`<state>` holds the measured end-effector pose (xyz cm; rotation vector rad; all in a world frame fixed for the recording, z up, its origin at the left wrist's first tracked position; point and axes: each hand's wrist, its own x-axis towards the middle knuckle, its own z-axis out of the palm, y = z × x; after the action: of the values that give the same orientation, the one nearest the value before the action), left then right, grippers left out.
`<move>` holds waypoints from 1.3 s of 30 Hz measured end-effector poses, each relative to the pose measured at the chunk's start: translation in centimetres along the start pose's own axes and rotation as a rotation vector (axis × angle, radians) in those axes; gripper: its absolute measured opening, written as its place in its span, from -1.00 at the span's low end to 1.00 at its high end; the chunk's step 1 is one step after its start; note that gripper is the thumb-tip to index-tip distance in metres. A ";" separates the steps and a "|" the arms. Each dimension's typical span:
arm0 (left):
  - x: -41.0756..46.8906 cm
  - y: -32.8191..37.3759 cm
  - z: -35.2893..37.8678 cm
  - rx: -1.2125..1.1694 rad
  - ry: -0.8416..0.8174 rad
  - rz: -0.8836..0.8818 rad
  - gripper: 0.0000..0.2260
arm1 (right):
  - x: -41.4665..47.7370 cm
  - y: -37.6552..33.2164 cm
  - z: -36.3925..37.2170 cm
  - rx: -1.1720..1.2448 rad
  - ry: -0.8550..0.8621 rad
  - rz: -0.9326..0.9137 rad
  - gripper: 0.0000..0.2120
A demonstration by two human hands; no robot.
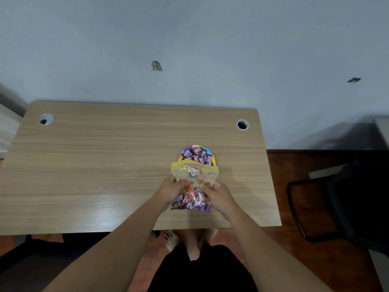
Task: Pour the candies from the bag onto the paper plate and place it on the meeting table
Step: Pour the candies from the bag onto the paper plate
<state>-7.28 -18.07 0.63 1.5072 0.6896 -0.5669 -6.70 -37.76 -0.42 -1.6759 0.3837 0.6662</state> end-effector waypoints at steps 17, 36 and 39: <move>0.3 0.2 1.0 -0.119 -0.001 -0.014 -0.75 | -0.2 -0.1 -0.4 0.015 0.029 0.003 -0.82; -0.8 0.1 -0.1 -0.227 -0.150 -0.033 -0.56 | -0.2 -0.2 -1.4 -0.005 0.032 0.015 -0.78; -1.6 0.2 -0.9 -0.234 -0.149 -0.033 -0.60 | -0.2 0.6 -1.8 -0.044 -0.025 0.055 -0.80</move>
<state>-8.28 -17.32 1.99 1.2250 0.6431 -0.5956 -6.85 -39.63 -0.59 -1.7023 0.4014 0.7407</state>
